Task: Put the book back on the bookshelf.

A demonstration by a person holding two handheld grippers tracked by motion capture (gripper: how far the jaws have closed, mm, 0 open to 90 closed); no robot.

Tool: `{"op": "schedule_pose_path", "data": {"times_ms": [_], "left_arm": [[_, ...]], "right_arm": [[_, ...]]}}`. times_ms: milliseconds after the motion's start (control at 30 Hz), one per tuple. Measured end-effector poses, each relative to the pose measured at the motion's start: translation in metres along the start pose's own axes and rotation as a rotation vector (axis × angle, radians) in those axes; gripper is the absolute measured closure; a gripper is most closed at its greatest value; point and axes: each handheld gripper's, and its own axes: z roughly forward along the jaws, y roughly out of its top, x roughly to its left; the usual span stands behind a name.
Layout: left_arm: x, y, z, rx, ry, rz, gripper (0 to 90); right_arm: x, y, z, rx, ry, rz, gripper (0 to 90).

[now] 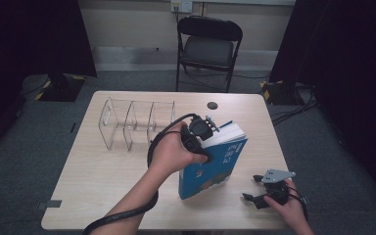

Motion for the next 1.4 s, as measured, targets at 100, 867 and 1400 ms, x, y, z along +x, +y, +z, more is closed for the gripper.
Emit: {"op": "schedule_pose_path", "data": {"times_ms": [100,867,1400], "left_arm": [[0.002,-0.002,-0.003,-0.004,0.006,-0.018,61.8],[0.016,-0.019,-0.024,0.010,0.025,-0.084,61.9],[0.029,-0.035,-0.042,-0.014,0.046,-0.147,61.9]], "right_arm": [[0.000,0.000,0.000,0.000,0.001,0.001,15.2],[0.000,0.000,0.000,0.001,0.001,0.002,15.2],[0.000,0.000,0.000,0.001,0.001,0.002,15.2]]}}
